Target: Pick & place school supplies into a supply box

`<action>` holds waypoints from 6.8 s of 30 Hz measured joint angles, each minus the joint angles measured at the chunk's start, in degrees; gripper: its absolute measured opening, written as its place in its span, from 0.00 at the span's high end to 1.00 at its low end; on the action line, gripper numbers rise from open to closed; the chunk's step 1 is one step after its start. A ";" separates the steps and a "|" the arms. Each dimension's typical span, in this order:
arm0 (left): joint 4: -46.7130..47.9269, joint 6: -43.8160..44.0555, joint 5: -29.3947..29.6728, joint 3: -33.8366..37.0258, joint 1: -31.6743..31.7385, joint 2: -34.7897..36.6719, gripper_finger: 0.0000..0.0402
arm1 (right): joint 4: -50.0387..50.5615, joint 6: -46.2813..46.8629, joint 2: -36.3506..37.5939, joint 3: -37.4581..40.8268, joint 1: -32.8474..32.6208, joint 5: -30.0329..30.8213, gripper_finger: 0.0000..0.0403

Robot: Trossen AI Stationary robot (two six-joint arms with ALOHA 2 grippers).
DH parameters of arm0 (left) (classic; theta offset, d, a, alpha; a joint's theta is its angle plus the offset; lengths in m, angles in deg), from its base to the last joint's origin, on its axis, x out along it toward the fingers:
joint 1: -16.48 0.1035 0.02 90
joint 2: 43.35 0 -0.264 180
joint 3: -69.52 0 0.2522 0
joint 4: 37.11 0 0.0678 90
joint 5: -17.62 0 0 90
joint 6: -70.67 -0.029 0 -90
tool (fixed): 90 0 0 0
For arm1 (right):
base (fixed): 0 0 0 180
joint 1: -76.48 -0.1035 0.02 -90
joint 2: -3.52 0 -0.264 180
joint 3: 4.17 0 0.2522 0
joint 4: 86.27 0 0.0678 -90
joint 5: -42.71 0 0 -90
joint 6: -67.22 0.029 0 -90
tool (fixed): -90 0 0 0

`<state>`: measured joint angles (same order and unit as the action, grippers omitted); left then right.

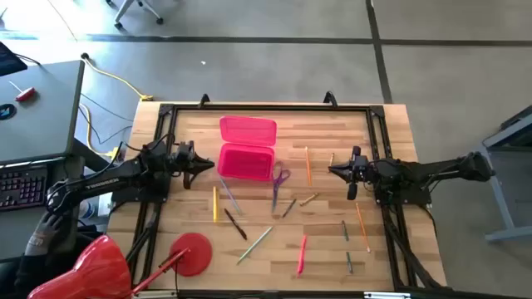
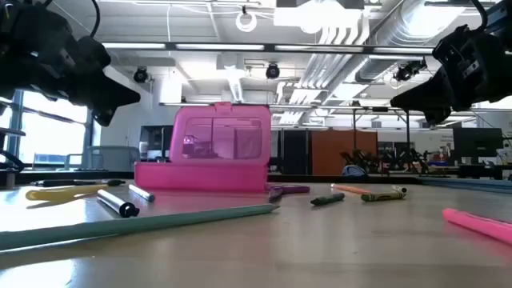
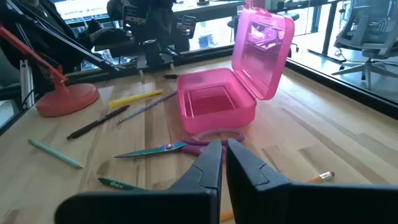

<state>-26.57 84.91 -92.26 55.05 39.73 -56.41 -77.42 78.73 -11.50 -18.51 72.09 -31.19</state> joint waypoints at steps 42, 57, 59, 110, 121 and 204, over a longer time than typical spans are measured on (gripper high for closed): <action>0.00 0.00 0.00 0.00 0.00 0.02 0.88 | -0.01 0.00 0.00 0.02 -0.01 0.00 1.00; 0.00 0.00 0.02 0.00 -0.01 0.02 0.88 | -0.02 0.00 -0.02 0.00 0.00 0.00 1.00; 0.00 0.00 0.00 0.00 0.00 0.00 0.88 | -0.02 0.02 0.00 0.02 -0.02 0.00 1.00; 0.00 0.00 0.02 0.00 -0.01 0.01 0.88 | -0.01 0.00 0.00 0.02 -0.02 0.02 1.00; 0.00 0.00 0.02 0.00 0.00 0.02 0.88 | -0.02 0.00 -0.02 0.02 0.00 0.02 1.00; -15.42 -15.47 39.77 -1.27 0.00 -1.07 0.88 | -28.92 -24.43 -4.43 0.02 0.64 20.33 0.92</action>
<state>-42.00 69.44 -52.48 53.78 39.73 -57.48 -106.34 54.31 -15.93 -18.49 72.73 -10.86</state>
